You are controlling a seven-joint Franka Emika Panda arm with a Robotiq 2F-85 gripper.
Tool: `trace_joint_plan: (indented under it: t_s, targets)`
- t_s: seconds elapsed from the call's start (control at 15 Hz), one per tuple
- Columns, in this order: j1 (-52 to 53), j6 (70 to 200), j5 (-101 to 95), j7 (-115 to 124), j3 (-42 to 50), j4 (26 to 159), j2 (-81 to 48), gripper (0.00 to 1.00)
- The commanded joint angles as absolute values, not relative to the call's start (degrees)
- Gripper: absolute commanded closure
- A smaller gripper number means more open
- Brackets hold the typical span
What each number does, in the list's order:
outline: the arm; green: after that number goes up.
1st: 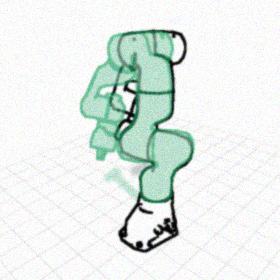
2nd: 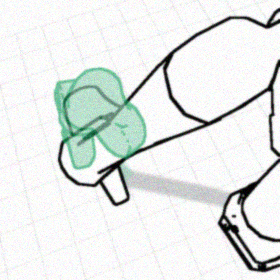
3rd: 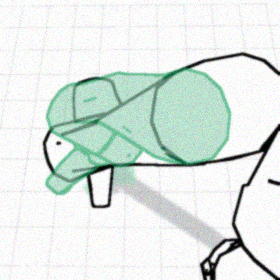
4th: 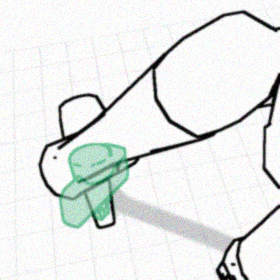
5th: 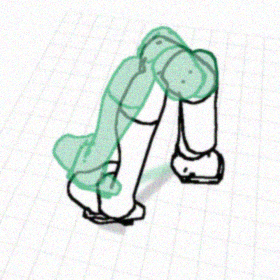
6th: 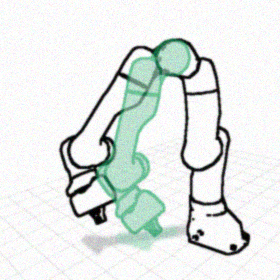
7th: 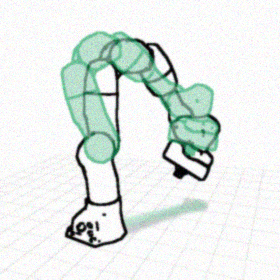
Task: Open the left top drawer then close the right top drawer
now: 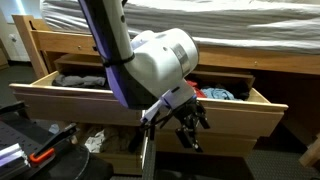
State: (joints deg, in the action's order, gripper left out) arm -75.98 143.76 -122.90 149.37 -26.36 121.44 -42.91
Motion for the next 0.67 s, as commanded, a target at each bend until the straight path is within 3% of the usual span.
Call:
trace_joint_plan:
  t_s: [0.0,0.2,0.27,0.6]
  targets:
    - [-85.40,148.53,-138.23,149.41,-32.37,119.94,-45.15,0.00]
    - [-93.71,152.22,-152.38,149.63,-38.34,117.39,-49.94,0.00]
    - [-88.01,149.22,-145.77,149.68,-34.62,120.09,-45.17,0.00]
    - [-88.69,149.46,-146.54,149.20,-35.07,119.73,-46.19,0.00]
